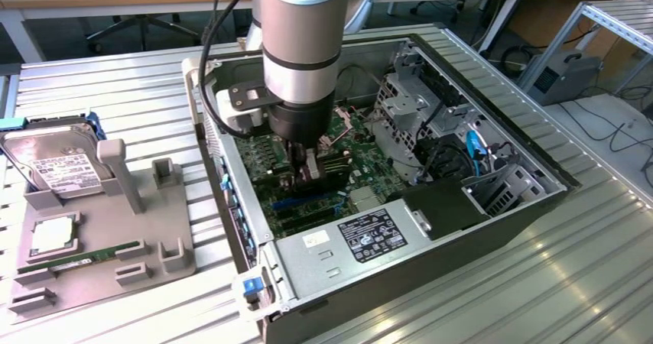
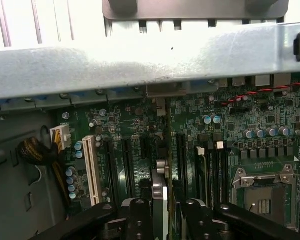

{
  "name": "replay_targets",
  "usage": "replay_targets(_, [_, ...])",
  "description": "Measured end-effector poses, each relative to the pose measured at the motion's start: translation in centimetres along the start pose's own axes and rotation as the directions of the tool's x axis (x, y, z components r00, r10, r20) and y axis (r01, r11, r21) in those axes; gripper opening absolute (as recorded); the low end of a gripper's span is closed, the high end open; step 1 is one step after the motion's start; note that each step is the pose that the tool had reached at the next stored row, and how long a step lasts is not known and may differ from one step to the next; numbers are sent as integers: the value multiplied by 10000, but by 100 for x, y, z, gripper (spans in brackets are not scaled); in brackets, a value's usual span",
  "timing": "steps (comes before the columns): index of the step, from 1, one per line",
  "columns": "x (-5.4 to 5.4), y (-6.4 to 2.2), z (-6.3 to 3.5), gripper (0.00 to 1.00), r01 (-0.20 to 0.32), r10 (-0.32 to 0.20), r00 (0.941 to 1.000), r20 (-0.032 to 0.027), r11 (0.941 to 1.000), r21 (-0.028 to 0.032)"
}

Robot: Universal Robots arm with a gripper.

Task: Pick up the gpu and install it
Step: 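Insert the gpu into the slot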

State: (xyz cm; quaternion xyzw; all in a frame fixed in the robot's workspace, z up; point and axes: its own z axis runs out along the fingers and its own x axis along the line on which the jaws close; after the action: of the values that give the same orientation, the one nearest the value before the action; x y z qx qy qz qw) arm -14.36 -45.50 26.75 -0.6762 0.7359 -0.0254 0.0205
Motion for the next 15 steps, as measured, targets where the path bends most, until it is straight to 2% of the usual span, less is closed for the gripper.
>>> replay_targets(15, [0,1,30,27,4,-4,10000,-6,10000,1])
